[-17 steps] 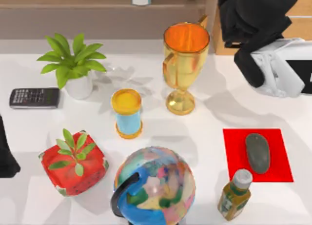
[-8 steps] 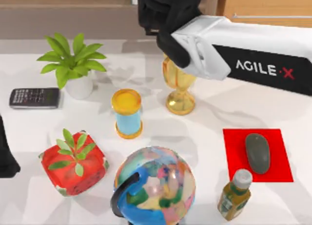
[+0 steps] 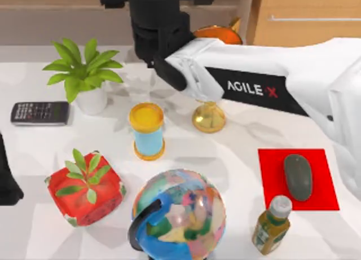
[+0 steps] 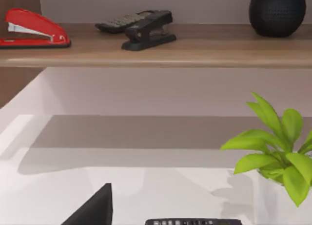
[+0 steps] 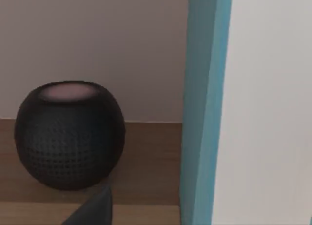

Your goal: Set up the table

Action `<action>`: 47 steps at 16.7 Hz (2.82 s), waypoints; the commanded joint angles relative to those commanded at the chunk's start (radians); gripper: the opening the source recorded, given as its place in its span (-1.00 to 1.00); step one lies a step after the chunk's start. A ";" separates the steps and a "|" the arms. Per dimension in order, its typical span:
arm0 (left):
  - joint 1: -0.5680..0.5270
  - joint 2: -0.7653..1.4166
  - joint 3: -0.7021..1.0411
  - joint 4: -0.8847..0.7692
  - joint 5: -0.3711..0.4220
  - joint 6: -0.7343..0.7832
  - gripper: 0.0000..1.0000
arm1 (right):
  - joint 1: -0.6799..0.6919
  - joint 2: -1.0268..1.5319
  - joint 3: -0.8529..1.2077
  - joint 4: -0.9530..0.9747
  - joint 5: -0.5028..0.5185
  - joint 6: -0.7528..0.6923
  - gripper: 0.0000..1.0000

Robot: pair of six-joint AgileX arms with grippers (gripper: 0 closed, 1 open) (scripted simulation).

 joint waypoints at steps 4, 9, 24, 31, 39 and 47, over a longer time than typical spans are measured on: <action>0.000 0.000 0.000 0.000 0.000 0.000 1.00 | -0.003 0.008 0.007 -0.007 0.003 0.010 1.00; 0.000 0.000 0.000 0.000 0.000 0.000 1.00 | -0.009 0.025 0.038 -0.020 -0.003 0.009 1.00; 0.000 0.000 0.000 0.000 0.000 0.000 1.00 | -0.029 0.073 0.125 -0.060 -0.022 0.009 -0.06; 0.000 0.000 0.000 0.000 0.000 0.000 1.00 | -0.029 0.073 0.125 -0.060 -0.022 0.009 -1.00; 0.000 0.000 0.000 0.000 0.000 0.000 1.00 | -0.025 0.071 0.125 -0.060 -0.023 0.010 -1.00; 0.000 0.000 0.000 0.000 0.000 0.000 1.00 | 0.026 -0.062 -0.057 -0.014 0.026 0.012 -1.00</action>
